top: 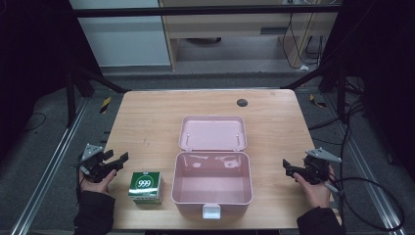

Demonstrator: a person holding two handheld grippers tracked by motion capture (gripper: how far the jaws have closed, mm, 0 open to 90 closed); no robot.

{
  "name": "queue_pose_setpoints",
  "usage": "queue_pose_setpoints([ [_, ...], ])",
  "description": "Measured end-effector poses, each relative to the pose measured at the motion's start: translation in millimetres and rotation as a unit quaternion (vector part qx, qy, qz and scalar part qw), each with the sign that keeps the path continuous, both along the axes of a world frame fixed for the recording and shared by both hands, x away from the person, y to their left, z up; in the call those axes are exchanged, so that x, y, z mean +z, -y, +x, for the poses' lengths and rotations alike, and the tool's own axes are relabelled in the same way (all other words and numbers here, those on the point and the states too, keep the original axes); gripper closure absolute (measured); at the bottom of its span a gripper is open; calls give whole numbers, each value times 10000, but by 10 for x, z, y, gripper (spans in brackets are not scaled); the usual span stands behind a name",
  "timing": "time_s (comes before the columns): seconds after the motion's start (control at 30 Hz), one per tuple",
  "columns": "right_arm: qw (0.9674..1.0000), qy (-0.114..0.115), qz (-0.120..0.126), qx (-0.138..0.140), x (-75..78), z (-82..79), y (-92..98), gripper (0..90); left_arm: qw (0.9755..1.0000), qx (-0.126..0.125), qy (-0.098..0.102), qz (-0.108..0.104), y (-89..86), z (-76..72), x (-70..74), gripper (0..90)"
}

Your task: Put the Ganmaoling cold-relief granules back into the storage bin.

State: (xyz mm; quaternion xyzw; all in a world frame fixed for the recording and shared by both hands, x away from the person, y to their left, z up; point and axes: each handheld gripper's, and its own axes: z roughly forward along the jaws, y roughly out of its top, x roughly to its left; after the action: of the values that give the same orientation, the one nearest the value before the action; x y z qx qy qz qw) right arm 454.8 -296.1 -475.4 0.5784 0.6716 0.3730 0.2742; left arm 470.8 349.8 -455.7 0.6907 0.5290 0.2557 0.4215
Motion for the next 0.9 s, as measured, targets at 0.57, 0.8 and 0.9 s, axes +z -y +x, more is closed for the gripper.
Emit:
queue_pose_setpoints([
  [0.57, 9995, -47, -81, 304, 44, -16, -8, 14, 9912, -1306, -55, 231, 41, -61, 365, 271],
  [0.8, 9996, 122, -94, 222, 51, -41, -10, 37, 9836, -1730, -246, 443, 40, -76, 492, 266],
  [0.9, 9998, 53, -102, 190, 24, -36, 13, 36, 9785, -1963, -298, 558, 61, -83, 569, 261],
])
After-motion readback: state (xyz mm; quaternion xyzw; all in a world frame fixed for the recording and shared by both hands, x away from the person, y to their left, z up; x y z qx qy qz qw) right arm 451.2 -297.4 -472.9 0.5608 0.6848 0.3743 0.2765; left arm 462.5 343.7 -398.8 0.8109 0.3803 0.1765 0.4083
